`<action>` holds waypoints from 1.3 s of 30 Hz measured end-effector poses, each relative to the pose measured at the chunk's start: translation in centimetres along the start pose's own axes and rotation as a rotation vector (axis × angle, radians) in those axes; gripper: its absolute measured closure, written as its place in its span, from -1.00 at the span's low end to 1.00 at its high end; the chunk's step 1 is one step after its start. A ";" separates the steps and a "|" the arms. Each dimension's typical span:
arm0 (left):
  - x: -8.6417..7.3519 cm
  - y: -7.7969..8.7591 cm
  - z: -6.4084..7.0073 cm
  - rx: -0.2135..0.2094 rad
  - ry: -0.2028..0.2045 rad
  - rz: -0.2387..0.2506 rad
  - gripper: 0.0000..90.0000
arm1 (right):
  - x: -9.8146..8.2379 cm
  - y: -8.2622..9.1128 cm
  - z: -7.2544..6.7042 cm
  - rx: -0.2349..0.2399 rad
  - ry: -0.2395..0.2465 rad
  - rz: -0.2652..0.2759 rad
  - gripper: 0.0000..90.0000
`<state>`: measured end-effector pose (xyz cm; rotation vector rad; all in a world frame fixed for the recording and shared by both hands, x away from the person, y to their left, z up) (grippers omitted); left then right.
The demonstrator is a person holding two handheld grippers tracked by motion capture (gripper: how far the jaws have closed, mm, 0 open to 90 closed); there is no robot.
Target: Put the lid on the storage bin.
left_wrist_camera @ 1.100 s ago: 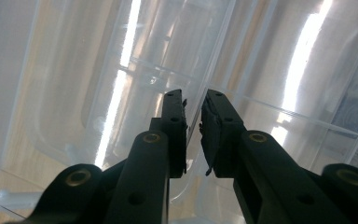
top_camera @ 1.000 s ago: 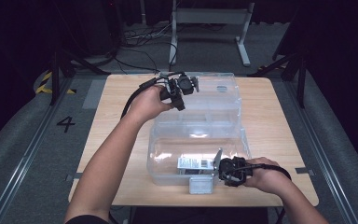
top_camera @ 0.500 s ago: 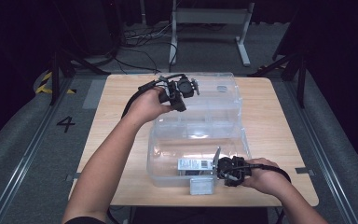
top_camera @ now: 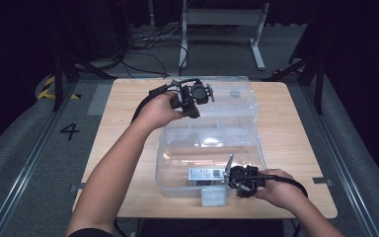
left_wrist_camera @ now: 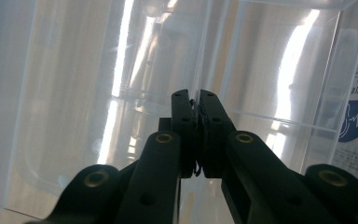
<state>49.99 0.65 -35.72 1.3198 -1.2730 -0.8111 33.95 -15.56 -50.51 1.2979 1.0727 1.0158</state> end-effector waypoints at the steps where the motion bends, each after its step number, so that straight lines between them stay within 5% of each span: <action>1: 0.1 0.1 0.1 0.002 -0.007 0.005 0.93 | 0.0 0.0 0.0 -0.001 -0.008 -0.004 0.86; 12: 0.5 1.8 1.8 0.020 -0.047 0.035 0.93 | 0.3 0.0 0.0 0.010 -0.067 0.007 0.85; 39: -0.5 3.6 5.5 0.026 -0.097 0.064 0.95 | 0.3 0.1 -0.1 0.012 -0.079 0.001 0.84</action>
Point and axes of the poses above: each handheld gripper's, and its own axes: y roughly backward along the jaws, x roughly out of its top, z roughly to its right, the point moved 8 cm from there along -y, roughly forward along the jaws, and after that the axes turned 4 degrees about -z, right-handed, at the moved point
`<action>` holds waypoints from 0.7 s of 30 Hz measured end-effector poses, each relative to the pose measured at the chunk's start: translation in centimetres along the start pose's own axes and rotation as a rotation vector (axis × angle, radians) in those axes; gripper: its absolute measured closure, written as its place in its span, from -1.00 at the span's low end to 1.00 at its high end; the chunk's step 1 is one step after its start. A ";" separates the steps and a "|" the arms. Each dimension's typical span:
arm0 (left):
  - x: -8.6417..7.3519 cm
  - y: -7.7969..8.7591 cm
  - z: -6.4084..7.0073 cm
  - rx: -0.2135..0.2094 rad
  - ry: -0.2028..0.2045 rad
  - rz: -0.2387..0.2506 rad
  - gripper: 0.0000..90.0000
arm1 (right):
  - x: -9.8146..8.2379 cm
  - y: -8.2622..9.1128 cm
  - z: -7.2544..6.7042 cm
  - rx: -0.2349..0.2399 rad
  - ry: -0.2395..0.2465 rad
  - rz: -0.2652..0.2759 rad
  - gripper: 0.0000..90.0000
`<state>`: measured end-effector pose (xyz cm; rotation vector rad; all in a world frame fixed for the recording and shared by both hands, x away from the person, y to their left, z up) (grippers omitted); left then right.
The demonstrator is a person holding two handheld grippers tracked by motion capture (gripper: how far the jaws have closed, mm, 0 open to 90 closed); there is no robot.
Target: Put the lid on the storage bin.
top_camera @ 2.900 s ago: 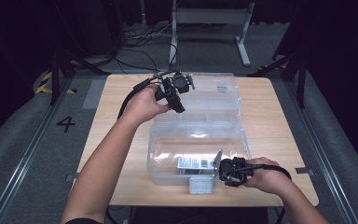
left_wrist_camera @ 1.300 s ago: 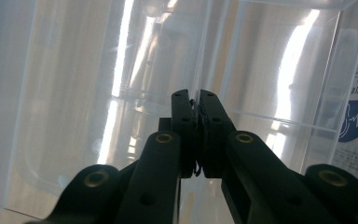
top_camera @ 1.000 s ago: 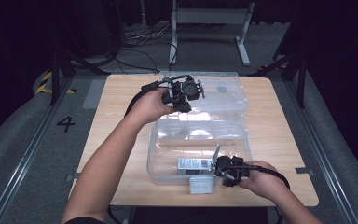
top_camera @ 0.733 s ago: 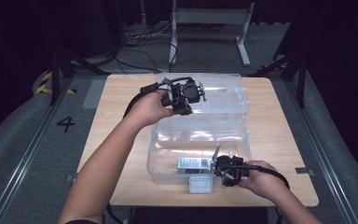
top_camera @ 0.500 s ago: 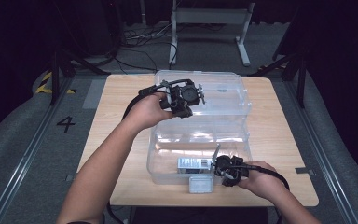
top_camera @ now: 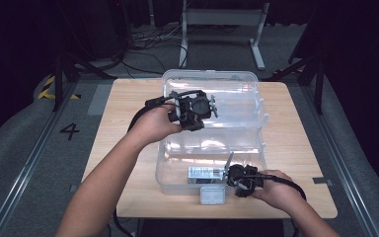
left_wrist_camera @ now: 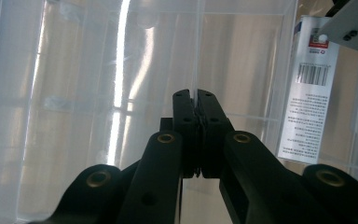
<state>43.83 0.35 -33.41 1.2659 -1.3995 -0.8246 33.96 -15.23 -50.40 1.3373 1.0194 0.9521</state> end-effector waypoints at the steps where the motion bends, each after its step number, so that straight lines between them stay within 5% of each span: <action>1: 0.0 0.0 0.1 -0.006 0.001 0.008 0.95 | 0.0 0.0 0.0 0.001 -0.001 0.003 0.84; 13: -0.4 0.3 1.2 -0.070 0.003 0.031 0.95 | 0.1 0.0 -0.1 0.007 0.001 0.004 0.84; 21: -0.5 0.4 2.2 -0.065 -0.002 0.029 0.95 | 0.1 0.0 -0.1 0.007 -0.003 0.006 0.83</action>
Point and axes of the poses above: each handheld gripper's, and its own axes: y roughly backward along the jaws, x roughly out of its top, z roughly to its right, the point moved 8 cm from there along -y, roughly forward along the jaws, and after that the axes turned 4 degrees about -z, right-handed, at the moved point
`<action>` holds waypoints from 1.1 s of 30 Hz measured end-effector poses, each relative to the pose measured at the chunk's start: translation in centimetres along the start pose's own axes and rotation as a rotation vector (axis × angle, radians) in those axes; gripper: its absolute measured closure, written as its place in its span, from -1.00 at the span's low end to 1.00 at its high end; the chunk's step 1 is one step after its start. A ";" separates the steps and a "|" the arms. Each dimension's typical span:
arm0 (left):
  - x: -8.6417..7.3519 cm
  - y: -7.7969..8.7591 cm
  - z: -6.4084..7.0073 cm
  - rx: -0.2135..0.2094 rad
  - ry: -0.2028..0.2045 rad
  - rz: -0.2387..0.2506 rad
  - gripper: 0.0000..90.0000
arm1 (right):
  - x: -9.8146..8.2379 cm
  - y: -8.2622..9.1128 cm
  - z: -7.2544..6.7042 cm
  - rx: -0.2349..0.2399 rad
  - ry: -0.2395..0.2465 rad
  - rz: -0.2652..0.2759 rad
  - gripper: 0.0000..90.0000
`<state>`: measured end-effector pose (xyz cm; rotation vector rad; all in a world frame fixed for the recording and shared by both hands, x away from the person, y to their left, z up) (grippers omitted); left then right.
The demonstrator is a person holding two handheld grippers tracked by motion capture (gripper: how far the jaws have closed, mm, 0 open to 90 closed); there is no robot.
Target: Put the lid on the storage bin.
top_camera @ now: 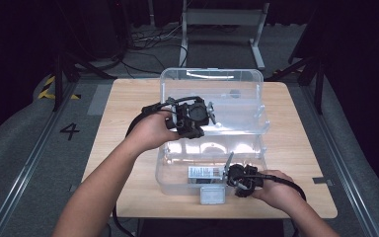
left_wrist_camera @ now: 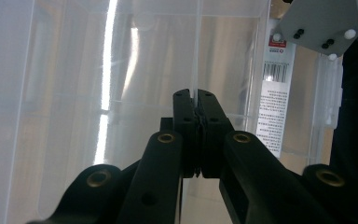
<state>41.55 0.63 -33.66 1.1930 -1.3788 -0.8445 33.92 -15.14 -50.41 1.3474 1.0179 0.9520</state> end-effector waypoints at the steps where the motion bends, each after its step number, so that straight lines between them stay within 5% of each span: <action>1: 0.0 0.0 0.1 0.001 -0.006 -0.002 0.95 | 0.0 0.0 0.0 -0.001 -0.001 -0.001 0.83; 22: -0.7 -0.1 1.6 -0.027 -0.015 0.015 0.95 | 0.1 0.0 -0.1 -0.005 -0.010 -0.004 0.80; 26: -0.6 -0.1 1.9 -0.029 -0.027 0.020 0.96 | -0.1 0.2 0.1 -0.039 0.006 0.007 0.59; 33: -0.5 0.0 2.3 -0.030 -0.036 0.023 0.96 | -0.4 0.0 -0.1 -0.035 0.001 0.002 0.72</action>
Point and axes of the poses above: each handheld gripper's, and its own axes: y roughly backward along the jaws, x roughly out of its top, z roughly to its right, the point moved 8 cm from there along -y, roughly forward along the jaws, and after that the axes turned 4 degrees about -z, right-handed, at the moved point
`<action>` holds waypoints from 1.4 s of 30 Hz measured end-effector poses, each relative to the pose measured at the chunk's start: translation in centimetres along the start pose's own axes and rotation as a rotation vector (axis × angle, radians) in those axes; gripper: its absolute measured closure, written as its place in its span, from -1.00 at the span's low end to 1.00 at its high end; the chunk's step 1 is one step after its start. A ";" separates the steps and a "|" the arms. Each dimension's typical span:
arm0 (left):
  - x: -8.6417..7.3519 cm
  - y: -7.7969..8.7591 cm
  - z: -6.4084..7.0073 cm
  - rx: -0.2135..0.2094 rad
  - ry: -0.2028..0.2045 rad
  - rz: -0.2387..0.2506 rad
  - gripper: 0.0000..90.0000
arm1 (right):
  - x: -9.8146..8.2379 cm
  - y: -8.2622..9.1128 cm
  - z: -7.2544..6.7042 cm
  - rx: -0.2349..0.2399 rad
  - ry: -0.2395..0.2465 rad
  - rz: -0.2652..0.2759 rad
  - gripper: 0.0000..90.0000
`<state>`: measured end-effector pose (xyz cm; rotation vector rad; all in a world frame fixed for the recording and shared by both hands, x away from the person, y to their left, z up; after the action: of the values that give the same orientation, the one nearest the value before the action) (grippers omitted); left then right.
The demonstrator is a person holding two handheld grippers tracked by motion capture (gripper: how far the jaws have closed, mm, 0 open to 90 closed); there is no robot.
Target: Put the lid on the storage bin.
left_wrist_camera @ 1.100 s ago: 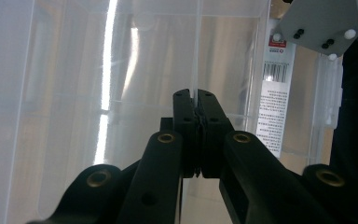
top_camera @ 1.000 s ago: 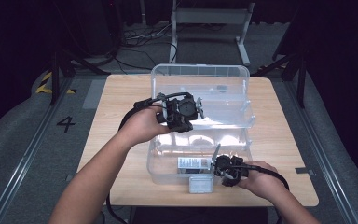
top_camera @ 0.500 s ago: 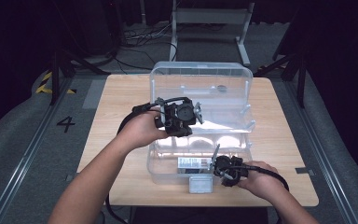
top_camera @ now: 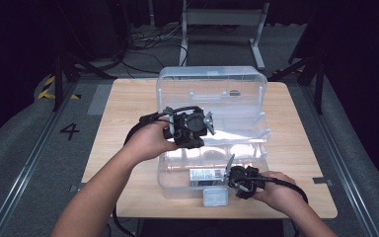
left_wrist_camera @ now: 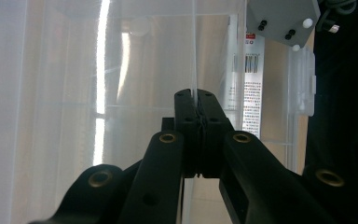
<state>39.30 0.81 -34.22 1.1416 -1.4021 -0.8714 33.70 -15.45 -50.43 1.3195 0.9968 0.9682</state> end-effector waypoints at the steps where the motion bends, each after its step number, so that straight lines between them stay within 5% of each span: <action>1: 0.0 0.0 0.1 0.003 0.000 0.000 0.97 | 0.0 0.0 0.0 0.003 0.001 -0.001 0.74; 22: -0.3 0.0 0.8 0.024 -0.001 0.000 0.96 | 0.4 -0.2 -0.7 -0.004 -0.012 -0.015 0.77; 33: -0.6 -0.3 1.6 -0.016 0.006 0.007 0.97 | 0.4 -0.1 -0.8 -0.055 0.018 0.012 0.64; 35: -0.6 -0.4 1.7 -0.032 0.004 0.007 0.97 | 0.4 0.0 -0.6 -0.102 0.034 0.024 0.53; 42: -0.9 -0.3 1.7 -0.048 -0.011 0.001 0.96 | 0.7 0.7 -1.3 -0.094 0.047 0.054 0.43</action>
<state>37.69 1.44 -35.01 1.1011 -1.3836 -0.9073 32.71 -14.39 -49.71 1.2557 0.9435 1.0790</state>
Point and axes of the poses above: each handheld gripper's, and its own axes: y roughly backward along the jaws, x roughly out of its top, z roughly to its right, the point moved 8 cm from there along -y, roughly forward along the jaws, and after that the axes turned 4 degrees about -z, right-handed, at the moved point
